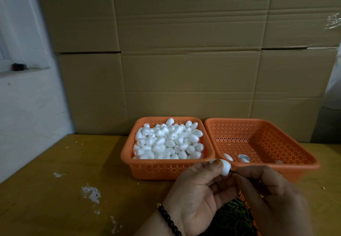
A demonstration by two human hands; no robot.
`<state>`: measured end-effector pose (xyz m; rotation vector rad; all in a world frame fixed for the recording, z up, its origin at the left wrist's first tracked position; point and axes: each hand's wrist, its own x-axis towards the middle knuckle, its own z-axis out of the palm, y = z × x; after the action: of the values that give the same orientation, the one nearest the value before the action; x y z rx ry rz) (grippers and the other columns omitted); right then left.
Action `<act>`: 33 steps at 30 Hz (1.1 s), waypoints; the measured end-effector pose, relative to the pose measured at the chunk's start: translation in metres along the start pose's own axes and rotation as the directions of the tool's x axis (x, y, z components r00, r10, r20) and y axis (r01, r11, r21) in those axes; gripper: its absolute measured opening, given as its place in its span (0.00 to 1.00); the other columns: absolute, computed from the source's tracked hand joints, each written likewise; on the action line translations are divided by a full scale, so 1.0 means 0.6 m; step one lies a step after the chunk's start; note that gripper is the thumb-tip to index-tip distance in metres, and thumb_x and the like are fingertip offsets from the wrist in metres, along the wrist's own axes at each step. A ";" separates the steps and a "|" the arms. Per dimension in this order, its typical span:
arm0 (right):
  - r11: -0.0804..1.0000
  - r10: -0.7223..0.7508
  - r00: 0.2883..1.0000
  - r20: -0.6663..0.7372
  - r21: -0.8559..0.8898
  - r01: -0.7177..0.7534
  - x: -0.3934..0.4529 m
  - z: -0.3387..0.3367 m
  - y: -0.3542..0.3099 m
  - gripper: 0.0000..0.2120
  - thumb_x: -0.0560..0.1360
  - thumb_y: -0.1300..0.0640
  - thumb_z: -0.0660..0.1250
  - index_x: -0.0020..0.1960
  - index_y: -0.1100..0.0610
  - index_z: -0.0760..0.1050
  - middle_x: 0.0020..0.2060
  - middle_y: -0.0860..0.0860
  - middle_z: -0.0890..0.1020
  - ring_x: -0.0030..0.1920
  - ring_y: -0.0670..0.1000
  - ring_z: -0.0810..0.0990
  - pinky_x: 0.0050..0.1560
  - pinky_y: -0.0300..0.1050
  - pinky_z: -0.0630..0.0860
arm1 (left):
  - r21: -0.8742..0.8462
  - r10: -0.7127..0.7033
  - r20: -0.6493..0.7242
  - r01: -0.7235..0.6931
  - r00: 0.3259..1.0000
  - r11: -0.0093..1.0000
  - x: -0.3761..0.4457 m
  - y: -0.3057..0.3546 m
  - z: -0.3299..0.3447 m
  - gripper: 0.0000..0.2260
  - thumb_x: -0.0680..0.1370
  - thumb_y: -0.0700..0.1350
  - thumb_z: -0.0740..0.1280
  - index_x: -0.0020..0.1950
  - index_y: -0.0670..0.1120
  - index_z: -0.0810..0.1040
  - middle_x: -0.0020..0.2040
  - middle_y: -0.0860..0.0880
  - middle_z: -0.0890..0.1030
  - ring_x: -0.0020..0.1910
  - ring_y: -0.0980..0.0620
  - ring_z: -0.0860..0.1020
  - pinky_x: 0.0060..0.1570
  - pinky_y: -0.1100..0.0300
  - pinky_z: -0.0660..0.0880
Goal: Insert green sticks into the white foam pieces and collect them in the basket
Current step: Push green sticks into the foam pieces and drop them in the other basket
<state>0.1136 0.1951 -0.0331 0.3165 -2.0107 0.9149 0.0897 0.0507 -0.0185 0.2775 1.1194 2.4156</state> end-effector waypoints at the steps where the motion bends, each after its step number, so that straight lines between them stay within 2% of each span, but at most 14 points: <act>1: 1.000 -0.001 1.000 0.000 0.004 0.001 0.000 0.000 0.000 0.07 0.64 0.58 0.70 0.41 0.49 0.80 0.38 0.41 0.81 0.43 0.32 0.78 0.42 0.18 0.67 | 0.008 0.000 0.000 0.000 1.000 1.000 0.000 0.000 0.001 0.05 0.67 0.43 0.75 0.40 0.43 0.85 0.43 0.42 0.84 0.41 0.49 0.83 0.43 0.56 0.80; 9: 1.000 -0.008 1.000 0.016 -0.003 0.008 0.001 0.001 0.000 0.07 0.64 0.58 0.70 0.41 0.51 0.80 0.38 0.44 0.82 0.45 0.32 0.78 0.44 0.17 0.66 | 0.008 -0.017 -0.010 0.017 1.000 1.000 -0.001 0.000 0.002 0.06 0.69 0.41 0.71 0.44 0.41 0.83 0.45 0.40 0.83 0.42 0.47 0.83 0.42 0.54 0.80; 13: 1.000 0.015 1.000 0.022 0.024 -0.015 0.003 -0.001 -0.003 0.08 0.67 0.56 0.73 0.44 0.47 0.79 0.39 0.42 0.82 0.44 0.33 0.79 0.43 0.20 0.70 | 0.009 -0.024 0.006 0.024 1.000 1.000 -0.001 0.001 0.000 0.05 0.69 0.40 0.71 0.43 0.42 0.85 0.46 0.40 0.83 0.43 0.47 0.83 0.45 0.53 0.80; 14: 0.999 0.026 0.999 0.027 0.042 -0.027 0.003 -0.001 -0.003 0.10 0.68 0.55 0.75 0.46 0.46 0.78 0.40 0.41 0.82 0.44 0.33 0.79 0.44 0.20 0.70 | 0.004 -0.025 0.007 0.025 1.000 1.000 -0.001 0.001 -0.001 0.04 0.69 0.41 0.71 0.42 0.42 0.85 0.45 0.40 0.83 0.43 0.47 0.83 0.45 0.53 0.80; 16: 0.993 0.062 0.997 0.038 0.095 -0.065 0.001 0.000 -0.004 0.17 0.64 0.55 0.74 0.52 0.47 0.78 0.40 0.39 0.82 0.43 0.31 0.80 0.46 0.20 0.70 | -0.005 -0.033 0.020 0.033 0.999 0.999 0.000 0.000 -0.003 0.03 0.70 0.41 0.72 0.41 0.43 0.85 0.45 0.41 0.83 0.42 0.47 0.83 0.44 0.54 0.80; 18: 0.984 0.090 0.994 0.056 0.149 -0.098 0.001 0.001 -0.006 0.22 0.62 0.56 0.72 0.55 0.46 0.76 0.39 0.38 0.83 0.42 0.32 0.81 0.46 0.21 0.71 | -0.002 -0.053 0.029 0.053 0.998 0.999 0.001 0.001 -0.006 0.07 0.67 0.42 0.76 0.43 0.44 0.85 0.47 0.40 0.83 0.43 0.47 0.83 0.44 0.54 0.80; 21: 0.981 0.085 0.994 0.076 0.166 -0.097 0.002 0.001 -0.007 0.24 0.62 0.55 0.72 0.56 0.43 0.74 0.45 0.35 0.82 0.42 0.33 0.81 0.46 0.22 0.72 | -0.009 -0.093 0.019 0.093 0.995 0.996 0.003 0.005 -0.007 0.19 0.55 0.45 0.83 0.44 0.43 0.85 0.49 0.40 0.83 0.43 0.48 0.83 0.43 0.56 0.79; 24: 0.984 0.080 0.993 0.081 0.153 -0.092 0.002 0.000 -0.005 0.24 0.62 0.54 0.72 0.56 0.42 0.73 0.40 0.39 0.83 0.42 0.33 0.81 0.47 0.23 0.72 | -0.082 -0.148 -0.003 0.147 0.989 0.986 0.006 0.008 -0.006 0.26 0.47 0.44 0.85 0.43 0.42 0.86 0.45 0.42 0.83 0.39 0.49 0.83 0.39 0.58 0.79; 26: 0.986 0.068 0.995 0.074 0.144 -0.078 0.002 0.001 -0.005 0.23 0.62 0.54 0.72 0.56 0.42 0.74 0.39 0.40 0.83 0.42 0.33 0.81 0.47 0.24 0.73 | -0.188 -0.191 -0.023 0.184 0.981 0.965 0.008 0.009 -0.006 0.22 0.51 0.45 0.84 0.41 0.40 0.85 0.40 0.44 0.82 0.36 0.49 0.82 0.36 0.58 0.80; 29: 0.984 0.062 0.996 0.064 0.166 -0.072 0.001 0.003 -0.005 0.23 0.62 0.55 0.72 0.55 0.42 0.74 0.39 0.42 0.83 0.41 0.34 0.81 0.47 0.24 0.73 | -0.333 -0.239 -0.045 0.211 0.970 0.919 0.012 0.007 -0.011 0.15 0.64 0.50 0.75 0.40 0.38 0.85 0.37 0.44 0.81 0.33 0.49 0.81 0.33 0.59 0.79; 33: 0.986 0.040 0.996 0.077 0.156 -0.052 0.000 0.003 -0.003 0.22 0.61 0.55 0.72 0.54 0.44 0.75 0.39 0.42 0.83 0.41 0.34 0.82 0.50 0.23 0.71 | -0.482 -0.283 -0.045 0.227 0.958 0.846 0.015 0.008 -0.012 0.15 0.66 0.49 0.75 0.40 0.37 0.83 0.34 0.46 0.79 0.29 0.51 0.79 0.29 0.59 0.78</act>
<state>0.1135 0.1926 -0.0329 0.3978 -2.0235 1.1093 0.0774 0.0476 -0.0198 -0.1666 0.5286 2.3863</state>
